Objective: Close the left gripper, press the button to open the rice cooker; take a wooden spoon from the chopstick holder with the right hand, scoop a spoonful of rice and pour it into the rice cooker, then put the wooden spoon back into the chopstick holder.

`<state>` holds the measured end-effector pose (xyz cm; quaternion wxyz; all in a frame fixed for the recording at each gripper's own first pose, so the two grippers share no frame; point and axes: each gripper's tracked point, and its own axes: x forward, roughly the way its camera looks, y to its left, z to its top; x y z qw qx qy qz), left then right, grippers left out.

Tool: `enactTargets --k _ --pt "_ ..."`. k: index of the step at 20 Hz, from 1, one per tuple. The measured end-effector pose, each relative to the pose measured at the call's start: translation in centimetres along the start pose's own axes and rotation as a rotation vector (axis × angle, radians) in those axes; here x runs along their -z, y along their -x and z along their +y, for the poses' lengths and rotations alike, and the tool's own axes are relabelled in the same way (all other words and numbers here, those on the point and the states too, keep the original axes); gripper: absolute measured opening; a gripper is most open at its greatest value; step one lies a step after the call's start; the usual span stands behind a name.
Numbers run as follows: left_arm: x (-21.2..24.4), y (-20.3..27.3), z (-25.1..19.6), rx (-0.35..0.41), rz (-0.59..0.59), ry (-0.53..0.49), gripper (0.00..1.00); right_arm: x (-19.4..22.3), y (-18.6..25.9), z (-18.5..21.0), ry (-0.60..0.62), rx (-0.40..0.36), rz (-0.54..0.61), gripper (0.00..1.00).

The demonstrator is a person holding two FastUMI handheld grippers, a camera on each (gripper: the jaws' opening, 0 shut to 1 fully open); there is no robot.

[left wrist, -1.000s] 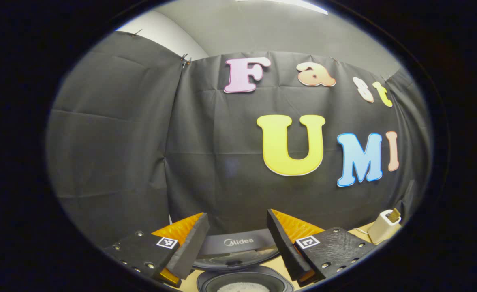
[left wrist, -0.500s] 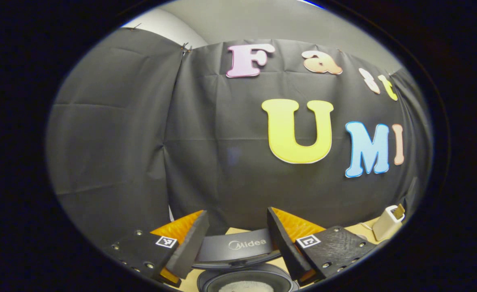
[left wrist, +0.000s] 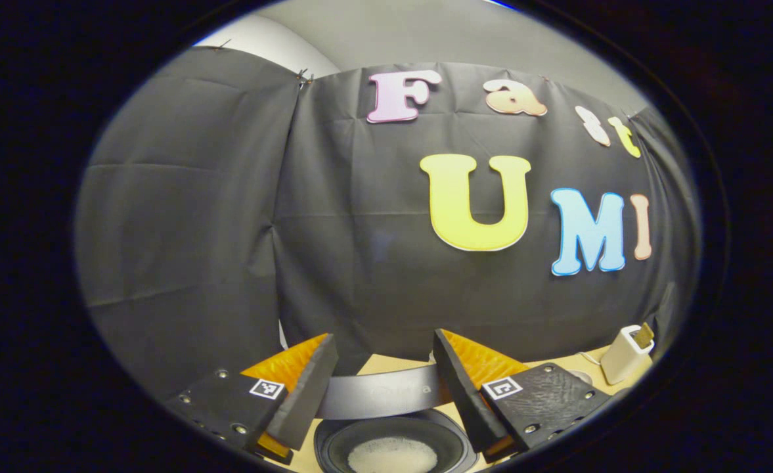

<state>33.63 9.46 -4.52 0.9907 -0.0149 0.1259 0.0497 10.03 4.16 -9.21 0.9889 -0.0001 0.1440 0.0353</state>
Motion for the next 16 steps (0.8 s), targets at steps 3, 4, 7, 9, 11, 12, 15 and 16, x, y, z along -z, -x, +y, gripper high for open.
enactTargets --k 3,4,7,9,11,12,15,16 --pt "1.3 1.9 -0.5 -0.007 0.015 0.001 0.92 -0.1 0.1 -0.2 -0.003 -0.026 -0.005 0.98" --pt "1.9 2.6 -0.7 -0.009 0.022 0.001 0.92 -0.1 0.2 -0.3 0.001 -0.033 -0.007 0.98" --pt "3.5 4.2 -1.3 -0.013 0.040 0.001 0.92 -0.2 0.5 -0.7 0.009 -0.053 -0.012 0.98" --pt "4.6 5.4 -1.5 -0.018 0.053 0.001 0.92 -0.3 0.6 -1.0 0.011 -0.064 -0.015 0.98" --pt "5.8 6.3 -1.8 -0.024 0.070 0.000 0.92 -0.2 0.7 -1.5 0.014 -0.071 -0.014 0.98" --pt "6.6 6.8 -2.0 -0.027 0.079 0.000 0.92 -0.1 0.7 -1.7 0.012 -0.075 -0.013 0.98" --pt "8.6 8.0 -2.4 -0.031 0.108 0.003 0.94 0.1 0.7 -1.9 0.010 -0.087 -0.008 0.98" --pt "9.3 8.4 -2.5 -0.030 0.117 0.003 0.92 0.1 0.7 -2.0 0.013 -0.092 -0.006 0.98"
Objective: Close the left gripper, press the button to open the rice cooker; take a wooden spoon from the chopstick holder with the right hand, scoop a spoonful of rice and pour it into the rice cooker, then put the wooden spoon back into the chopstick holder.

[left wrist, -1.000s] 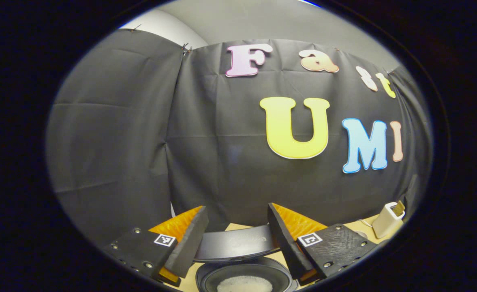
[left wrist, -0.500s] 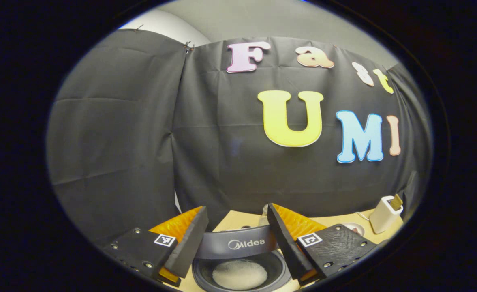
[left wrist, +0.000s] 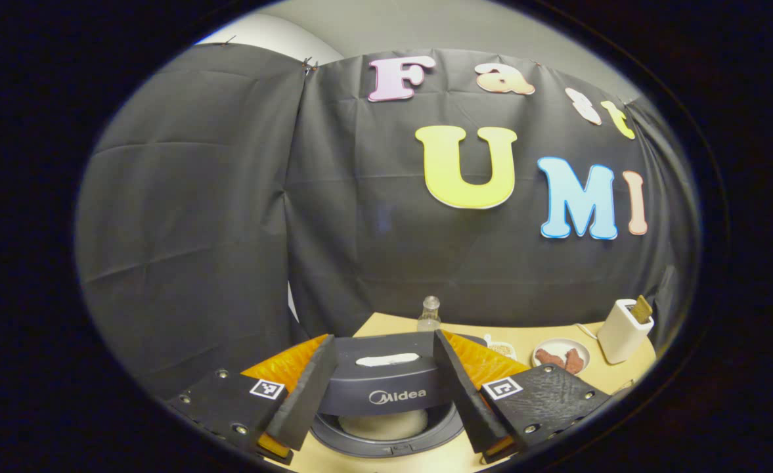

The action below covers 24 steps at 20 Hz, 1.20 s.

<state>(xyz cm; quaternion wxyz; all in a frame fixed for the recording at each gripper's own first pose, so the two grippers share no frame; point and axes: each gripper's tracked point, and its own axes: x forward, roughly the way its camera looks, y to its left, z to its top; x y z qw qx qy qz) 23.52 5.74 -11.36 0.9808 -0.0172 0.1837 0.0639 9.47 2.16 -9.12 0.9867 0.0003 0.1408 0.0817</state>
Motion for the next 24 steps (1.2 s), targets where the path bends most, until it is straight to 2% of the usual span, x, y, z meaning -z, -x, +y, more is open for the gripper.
enactTargets --k 8,9,11,13,21,24 --pt "6.1 0.9 -0.8 0.004 0.091 -0.002 0.94 0.4 0.1 -0.3 0.005 -0.014 0.005 0.98" --pt "6.8 0.9 -0.9 0.004 0.099 -0.006 0.92 0.5 0.0 -0.4 0.005 -0.013 0.007 0.98" --pt "7.5 0.7 -0.9 0.004 0.106 -0.008 0.94 0.6 -0.1 -0.3 0.004 -0.011 0.011 0.98" --pt "8.4 0.6 -0.9 0.005 0.116 -0.010 0.92 0.7 -0.1 -0.3 0.001 -0.010 0.011 0.98" --pt "12.3 0.3 -1.4 0.010 0.191 -0.036 0.94 0.6 -0.2 0.6 0.012 -0.012 0.014 0.98" --pt "12.1 0.5 -1.2 0.005 0.164 -0.028 0.94 0.5 -0.2 0.6 0.016 -0.009 0.013 0.98"
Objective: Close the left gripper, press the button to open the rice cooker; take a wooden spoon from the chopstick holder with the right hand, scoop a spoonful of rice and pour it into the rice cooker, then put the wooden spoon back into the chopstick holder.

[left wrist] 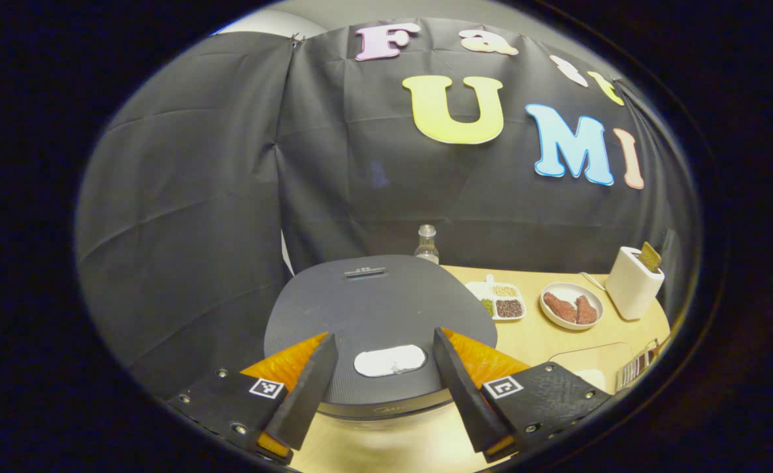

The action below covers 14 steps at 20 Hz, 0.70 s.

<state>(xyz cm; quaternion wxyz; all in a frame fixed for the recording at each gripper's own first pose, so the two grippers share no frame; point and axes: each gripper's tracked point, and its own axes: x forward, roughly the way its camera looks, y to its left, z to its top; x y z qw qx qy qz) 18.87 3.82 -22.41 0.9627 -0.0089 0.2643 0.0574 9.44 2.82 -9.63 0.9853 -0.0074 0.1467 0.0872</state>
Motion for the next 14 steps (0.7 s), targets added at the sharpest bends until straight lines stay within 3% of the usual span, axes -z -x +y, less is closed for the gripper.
enactTargets --k 6,10,14 --pt "1.6 -0.2 -0.2 0.003 0.008 0.012 0.94 -0.3 0.0 0.7 0.001 -0.007 0.002 0.98" --pt "-0.2 1.3 -0.7 0.018 -0.090 -0.012 0.93 -1.8 0.6 0.9 -0.001 -0.021 -0.029 0.98" --pt "-5.7 6.9 -2.8 0.070 -0.260 0.027 0.89 -3.8 1.6 0.8 -0.008 -0.046 -0.089 0.98"
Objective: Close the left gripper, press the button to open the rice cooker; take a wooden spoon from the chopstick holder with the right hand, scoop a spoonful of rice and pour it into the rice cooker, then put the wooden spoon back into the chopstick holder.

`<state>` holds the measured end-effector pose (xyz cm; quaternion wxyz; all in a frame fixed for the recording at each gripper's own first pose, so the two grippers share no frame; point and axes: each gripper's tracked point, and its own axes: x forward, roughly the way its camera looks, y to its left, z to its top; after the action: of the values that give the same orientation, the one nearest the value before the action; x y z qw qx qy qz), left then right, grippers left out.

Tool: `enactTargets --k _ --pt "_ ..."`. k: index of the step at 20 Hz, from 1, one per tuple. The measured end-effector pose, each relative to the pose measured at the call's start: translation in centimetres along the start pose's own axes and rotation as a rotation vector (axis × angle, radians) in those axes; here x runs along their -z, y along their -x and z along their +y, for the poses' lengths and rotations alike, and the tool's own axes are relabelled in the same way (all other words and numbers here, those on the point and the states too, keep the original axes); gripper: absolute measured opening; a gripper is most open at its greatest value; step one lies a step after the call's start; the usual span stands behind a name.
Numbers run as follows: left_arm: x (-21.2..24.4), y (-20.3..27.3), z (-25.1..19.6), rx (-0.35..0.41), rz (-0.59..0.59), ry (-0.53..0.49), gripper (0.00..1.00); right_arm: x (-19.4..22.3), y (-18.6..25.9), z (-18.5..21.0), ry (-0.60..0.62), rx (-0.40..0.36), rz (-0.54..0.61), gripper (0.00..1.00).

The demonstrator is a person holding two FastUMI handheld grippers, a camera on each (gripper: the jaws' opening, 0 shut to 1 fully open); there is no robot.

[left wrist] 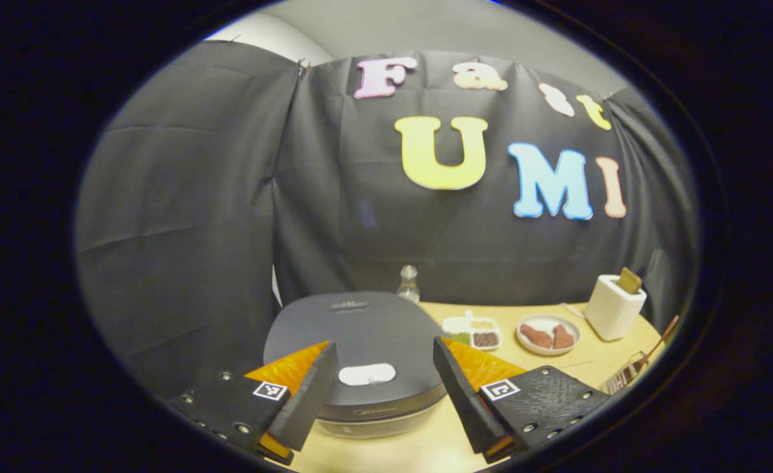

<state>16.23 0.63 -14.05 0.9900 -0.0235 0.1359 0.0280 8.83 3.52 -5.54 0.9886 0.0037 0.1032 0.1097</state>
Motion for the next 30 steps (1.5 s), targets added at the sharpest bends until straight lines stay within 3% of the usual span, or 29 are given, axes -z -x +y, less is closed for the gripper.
enactTargets --k 7,8,9,20,30 --pt "-9.3 10.0 -3.3 0.052 -0.218 -0.023 0.89 -3.3 3.0 0.4 0.033 -0.037 -0.113 0.98" --pt "-10.1 11.2 -3.7 0.063 -0.239 -0.024 0.89 -3.8 3.5 0.7 0.024 -0.039 -0.126 0.93" --pt "-10.6 12.3 -4.0 0.073 -0.257 -0.026 0.89 -4.2 4.0 0.9 0.013 -0.039 -0.135 0.98" --pt "-10.8 21.9 -3.0 0.158 -0.295 -0.055 0.89 -5.6 9.6 3.1 -0.055 0.045 -0.189 0.98" --pt "-11.2 24.5 -1.0 0.166 -0.320 -0.058 0.89 -5.7 12.5 4.4 -0.034 0.064 -0.197 0.98"
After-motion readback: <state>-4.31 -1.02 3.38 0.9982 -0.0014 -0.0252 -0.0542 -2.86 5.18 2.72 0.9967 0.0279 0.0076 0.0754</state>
